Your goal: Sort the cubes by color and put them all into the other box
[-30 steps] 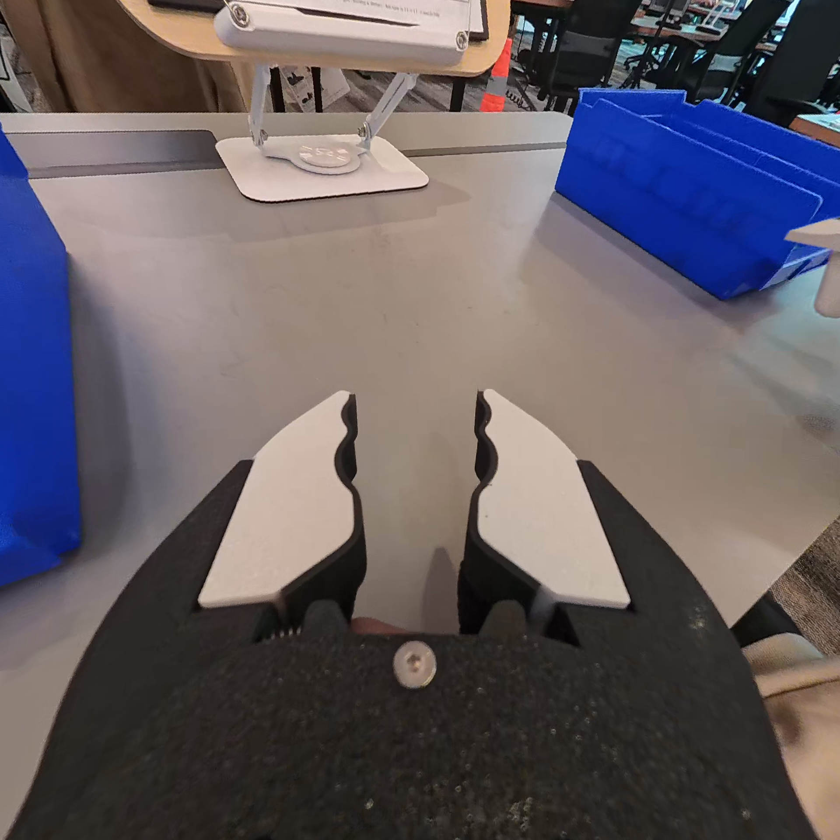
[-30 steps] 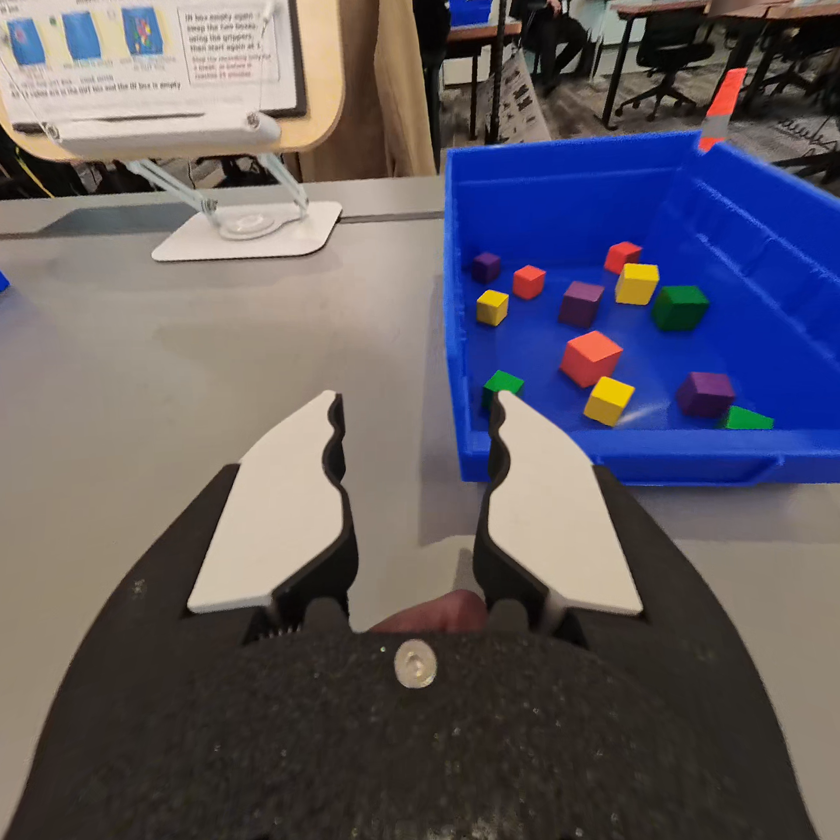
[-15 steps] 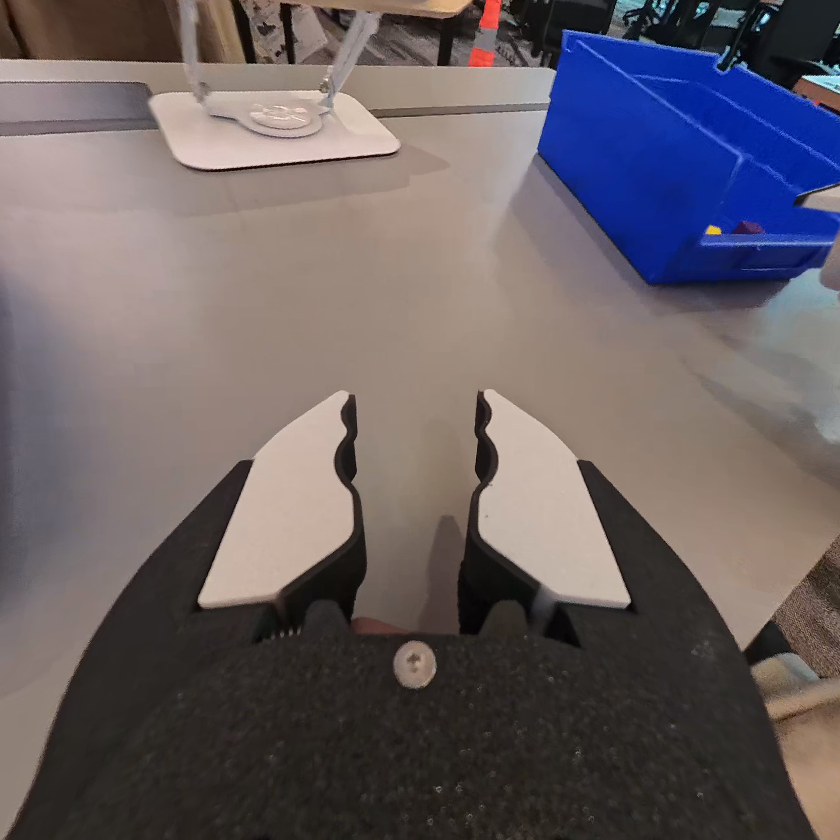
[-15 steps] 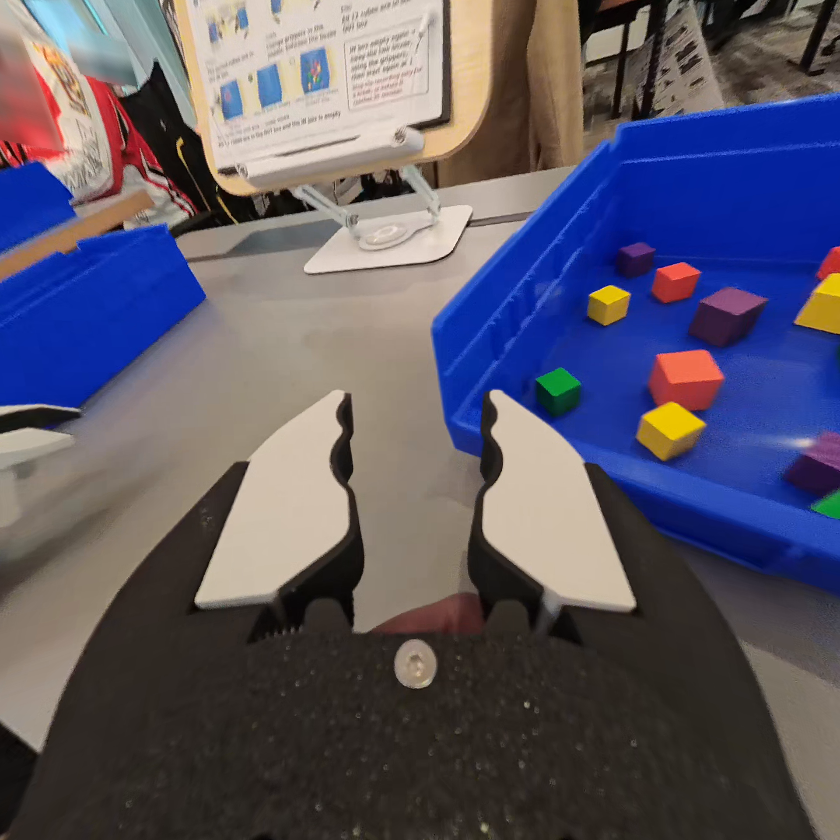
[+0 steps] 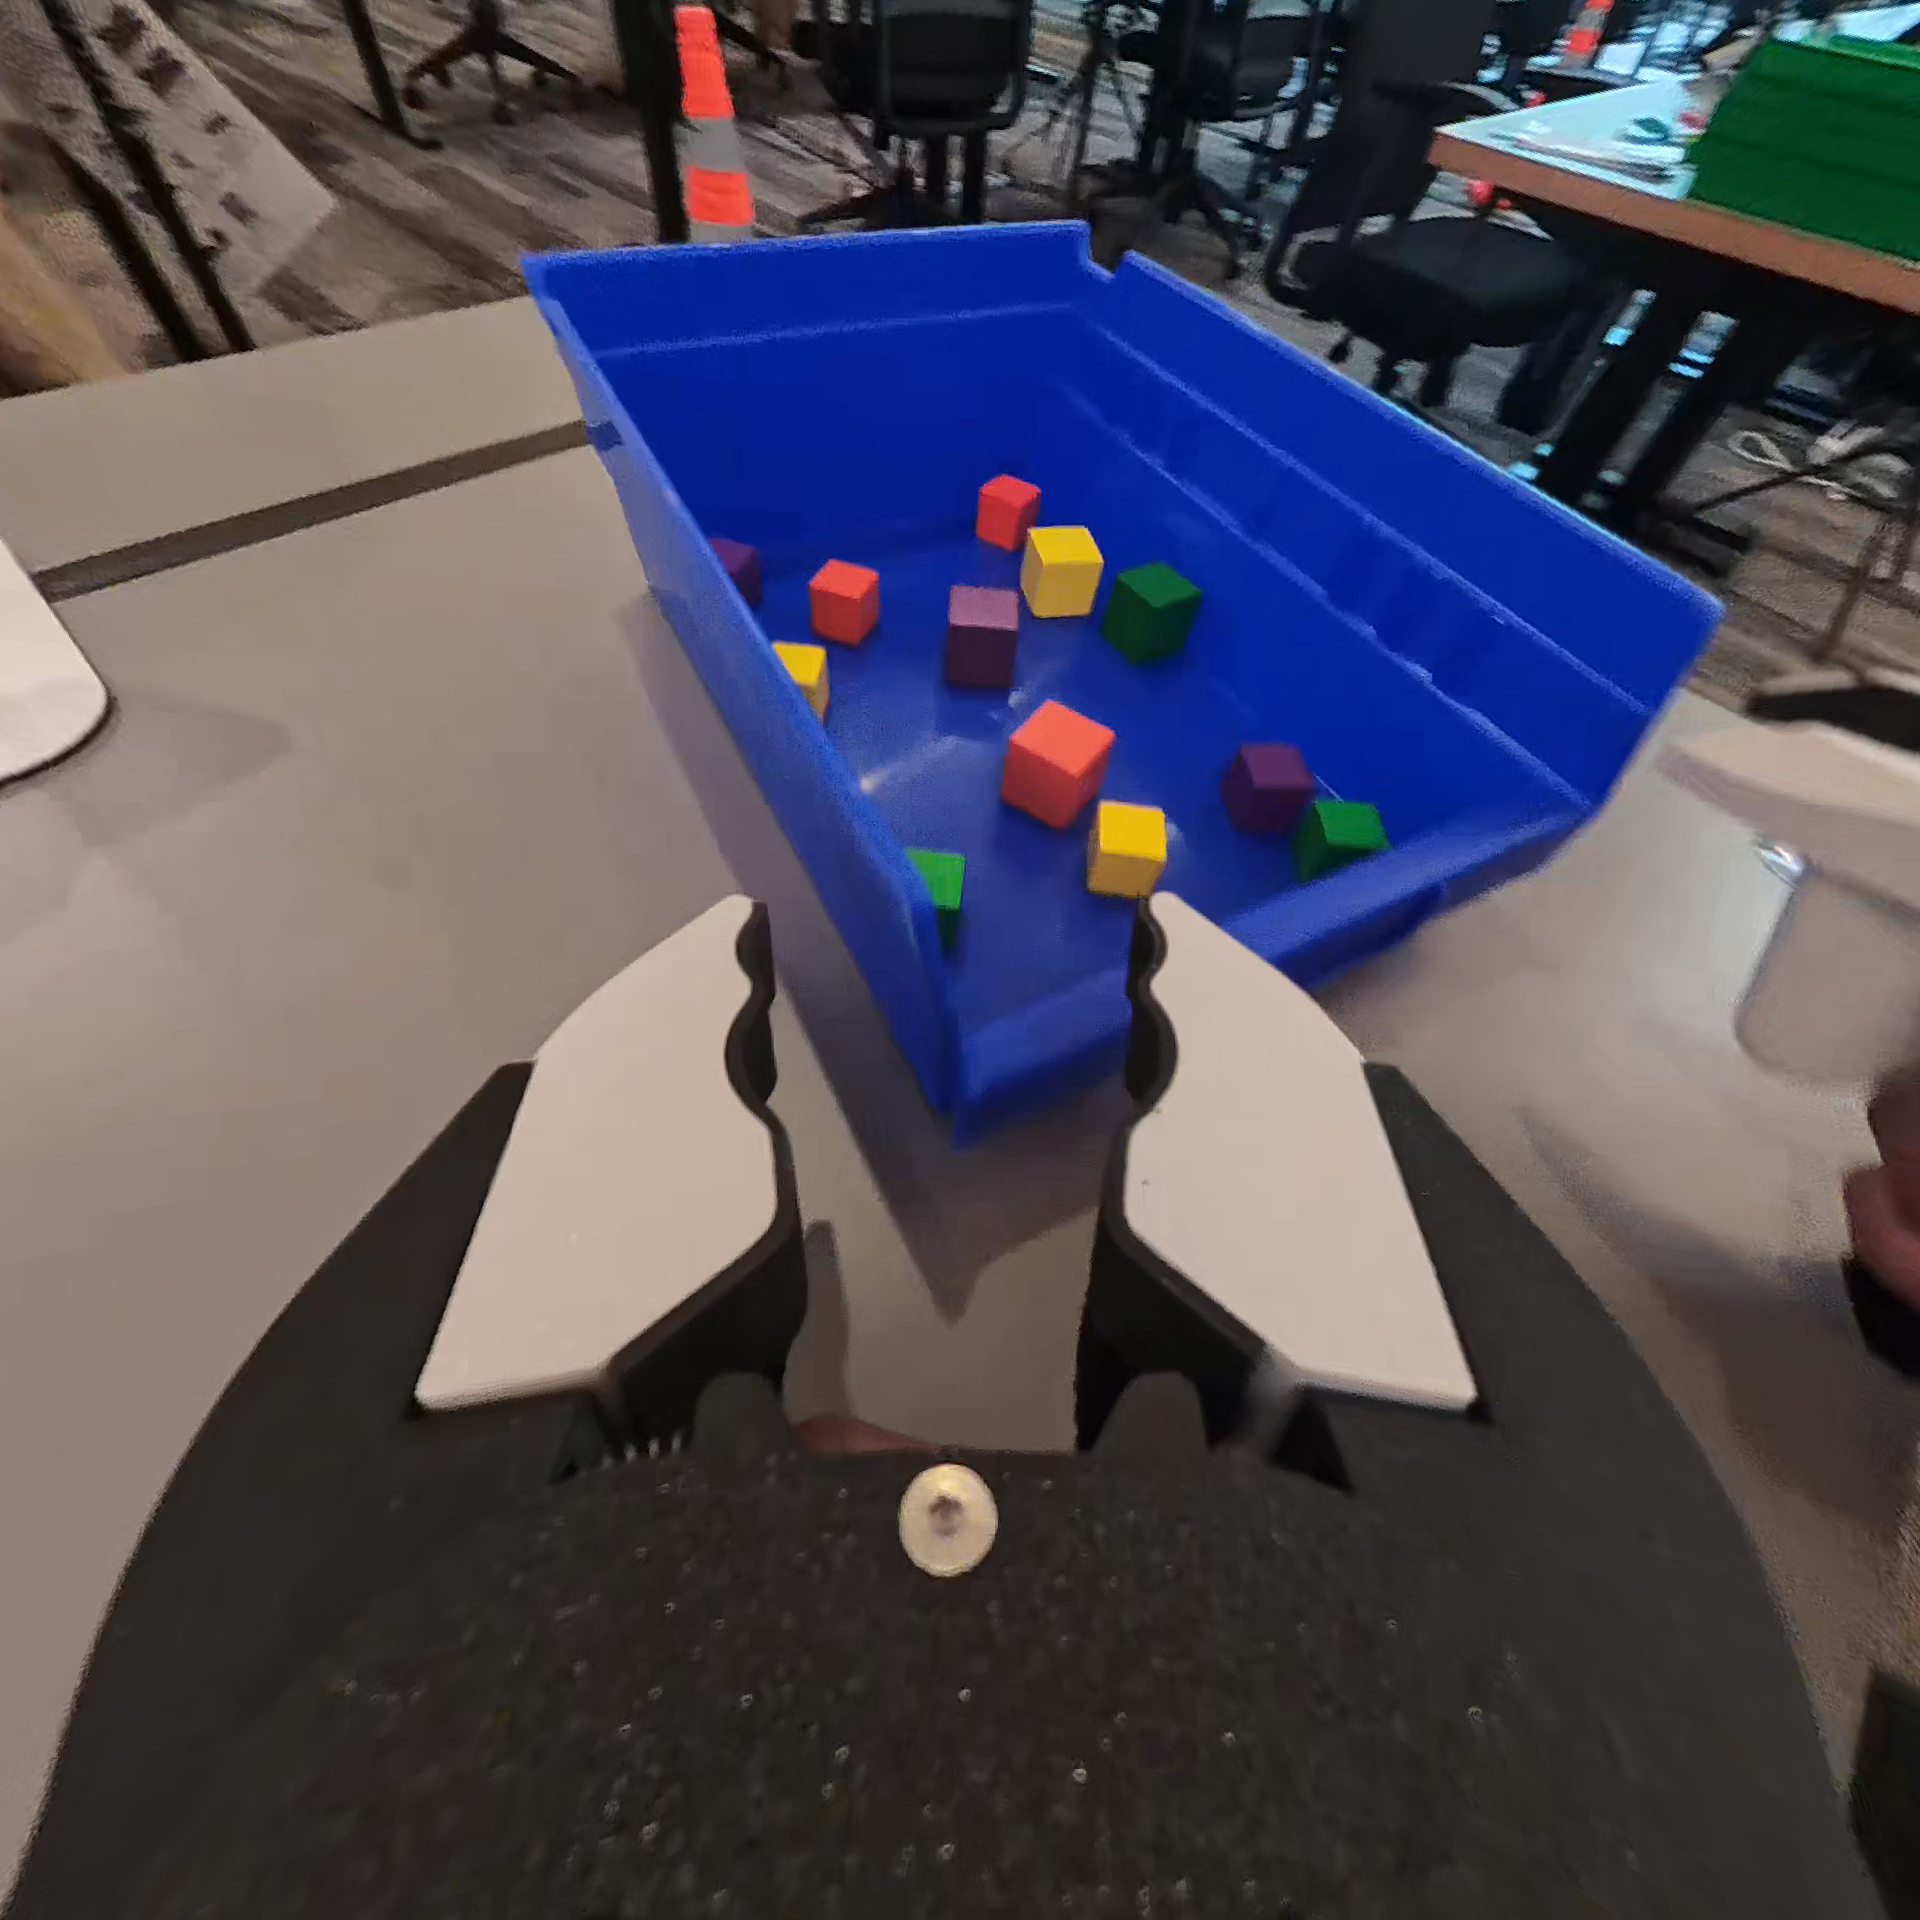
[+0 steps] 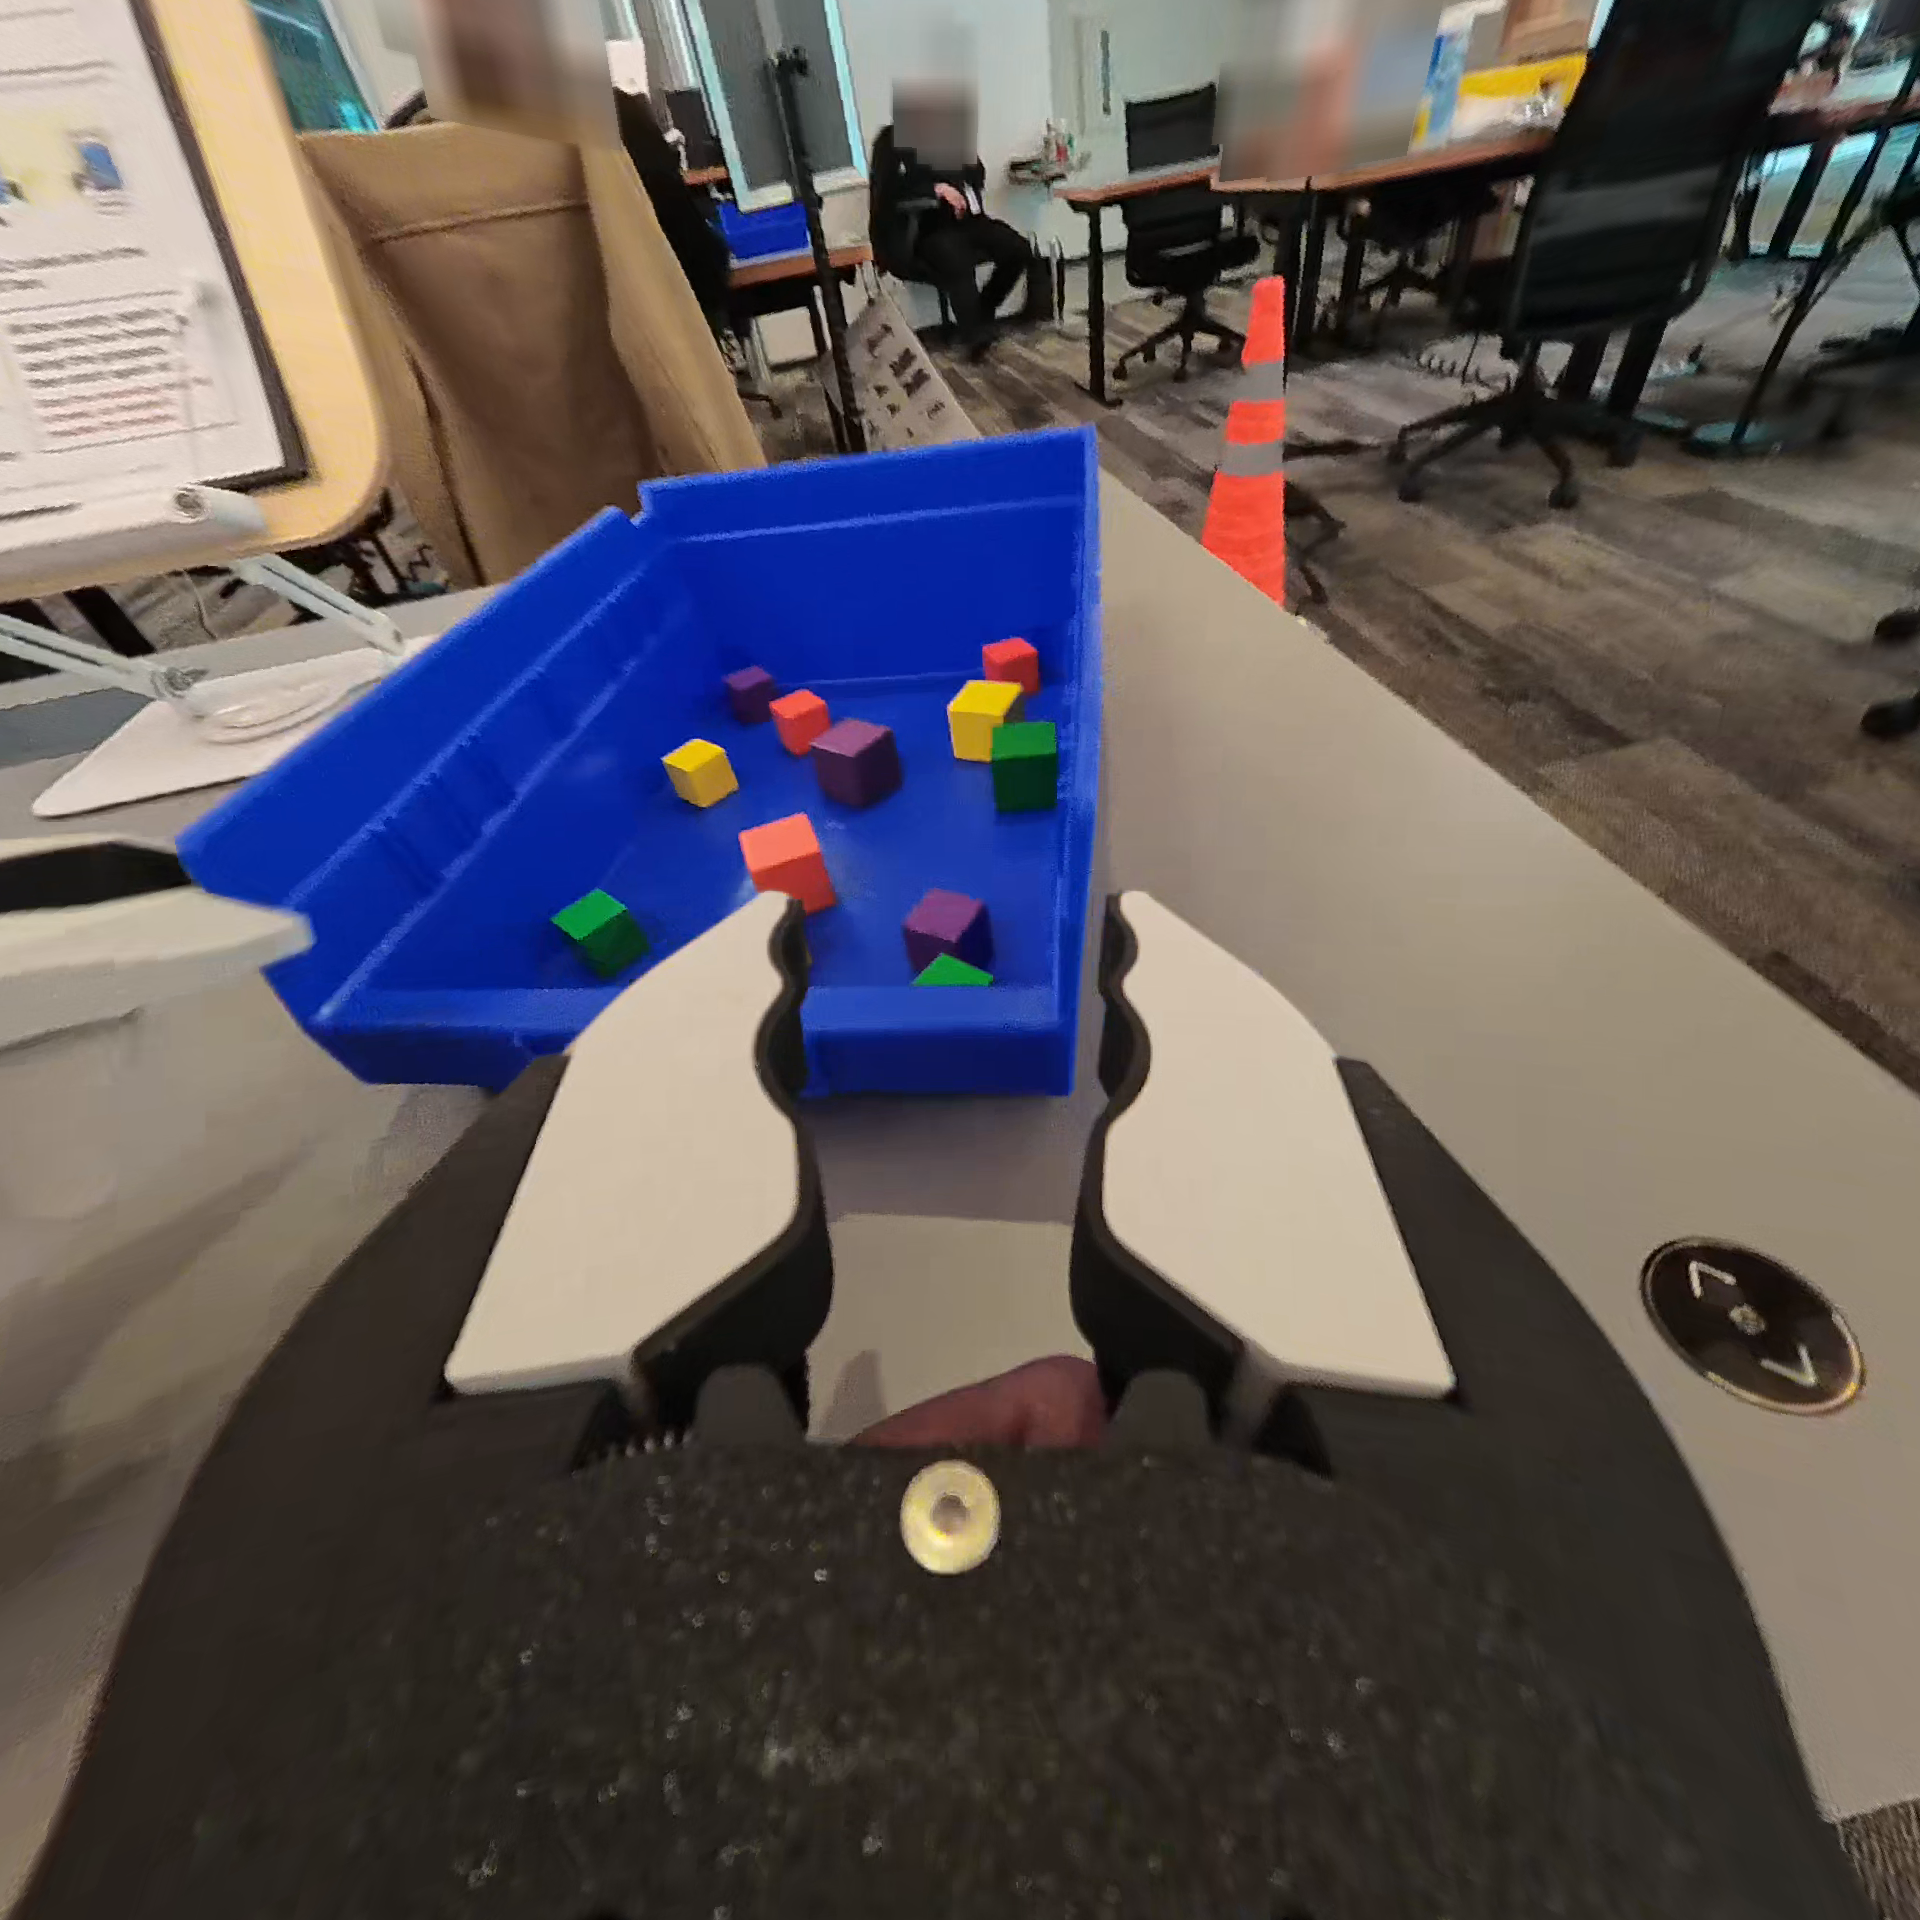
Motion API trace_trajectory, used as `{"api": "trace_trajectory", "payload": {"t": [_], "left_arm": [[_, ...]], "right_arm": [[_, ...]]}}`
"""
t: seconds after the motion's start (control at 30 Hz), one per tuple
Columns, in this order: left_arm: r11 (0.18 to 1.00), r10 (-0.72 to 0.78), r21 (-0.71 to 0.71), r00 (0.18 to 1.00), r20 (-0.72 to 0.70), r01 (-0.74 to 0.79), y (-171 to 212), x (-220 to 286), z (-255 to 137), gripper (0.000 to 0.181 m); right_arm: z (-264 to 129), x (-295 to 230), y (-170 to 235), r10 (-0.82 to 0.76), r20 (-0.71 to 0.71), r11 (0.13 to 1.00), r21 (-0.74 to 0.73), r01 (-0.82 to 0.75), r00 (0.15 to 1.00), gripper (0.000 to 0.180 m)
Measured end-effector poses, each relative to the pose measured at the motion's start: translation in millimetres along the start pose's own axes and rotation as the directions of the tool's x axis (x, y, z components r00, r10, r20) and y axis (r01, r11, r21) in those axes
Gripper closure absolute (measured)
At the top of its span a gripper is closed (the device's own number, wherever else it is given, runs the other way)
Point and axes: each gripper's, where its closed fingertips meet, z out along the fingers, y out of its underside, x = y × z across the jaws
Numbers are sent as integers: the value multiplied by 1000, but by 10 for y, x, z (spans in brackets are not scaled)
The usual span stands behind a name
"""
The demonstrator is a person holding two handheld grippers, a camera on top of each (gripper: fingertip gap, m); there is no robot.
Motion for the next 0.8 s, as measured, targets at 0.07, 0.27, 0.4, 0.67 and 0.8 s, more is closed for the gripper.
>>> {"api": "trace_trajectory", "payload": {"t": [0.07,0.27,0.4,0.67,0.8], "left_arm": [[999,-32,-5,999,24,32,-34,36,166,116],[989,-149,-4,983,110,151,-74,-40,342,140],[986,-159,-17,971,179,165,-61,-190,352,171],[996,-84,62,929,360,66,-97,-451,-118,176],[998,-63,49,920,386,48,64,-636,-605,177]], "right_arm": [[51,65,81,5,-39,1000,-27,-6,999,125],[337,186,36,23,-85,997,-72,-29,996,125],[634,150,171,31,-47,984,-172,-38,998,139],[467,-135,160,129,-17,981,-144,-130,992,176],[237,-554,220,130,8,983,-133,-128,991,177]]}}
